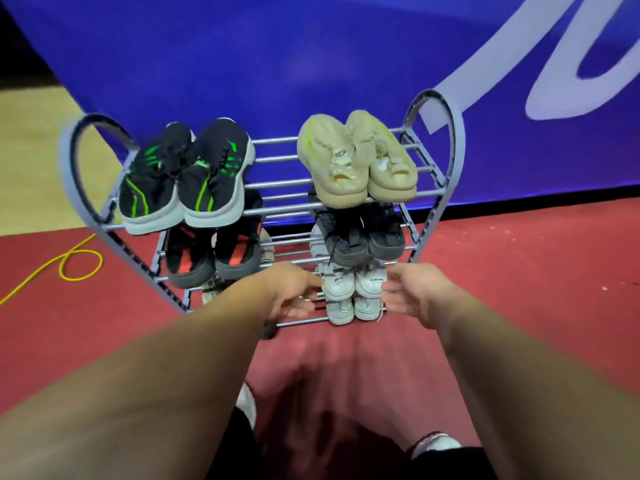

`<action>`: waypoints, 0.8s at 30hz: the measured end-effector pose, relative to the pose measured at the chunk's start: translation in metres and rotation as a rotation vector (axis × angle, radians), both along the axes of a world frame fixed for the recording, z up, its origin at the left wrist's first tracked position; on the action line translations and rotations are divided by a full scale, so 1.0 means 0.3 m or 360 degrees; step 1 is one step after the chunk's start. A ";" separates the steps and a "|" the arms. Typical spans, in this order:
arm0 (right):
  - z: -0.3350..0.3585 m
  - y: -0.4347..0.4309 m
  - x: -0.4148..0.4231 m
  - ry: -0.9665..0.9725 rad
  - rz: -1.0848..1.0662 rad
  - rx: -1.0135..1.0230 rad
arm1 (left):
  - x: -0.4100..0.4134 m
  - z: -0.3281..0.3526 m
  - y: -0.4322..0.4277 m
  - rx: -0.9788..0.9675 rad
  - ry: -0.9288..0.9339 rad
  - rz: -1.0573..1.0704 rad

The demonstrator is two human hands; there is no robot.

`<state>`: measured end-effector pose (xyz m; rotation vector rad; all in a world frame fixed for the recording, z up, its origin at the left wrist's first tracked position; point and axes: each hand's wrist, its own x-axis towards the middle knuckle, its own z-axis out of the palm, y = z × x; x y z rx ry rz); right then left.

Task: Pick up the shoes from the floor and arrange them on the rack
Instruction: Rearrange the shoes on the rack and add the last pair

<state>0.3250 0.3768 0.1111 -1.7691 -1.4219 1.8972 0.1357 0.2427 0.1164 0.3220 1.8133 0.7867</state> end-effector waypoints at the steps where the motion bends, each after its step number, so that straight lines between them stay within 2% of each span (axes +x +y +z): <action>1: 0.042 -0.023 0.002 0.0003 0.0005 0.0027 | -0.006 0.044 -0.037 0.0023 0.0016 0.0020; 8: 0.310 -0.201 -0.108 0.0100 0.0122 0.0210 | -0.121 0.302 -0.330 0.0201 0.0171 0.0151; 13: 0.443 -0.303 -0.216 0.0195 0.0201 0.0240 | -0.242 0.428 -0.505 0.0322 0.0233 0.0422; 19: 0.507 -0.414 -0.369 0.0241 0.0316 0.0246 | -0.365 0.484 -0.599 0.0498 0.0303 0.0906; 24: 0.503 -0.496 -0.529 0.0338 0.0426 0.0318 | -0.435 0.452 -0.568 0.0601 0.0289 0.0984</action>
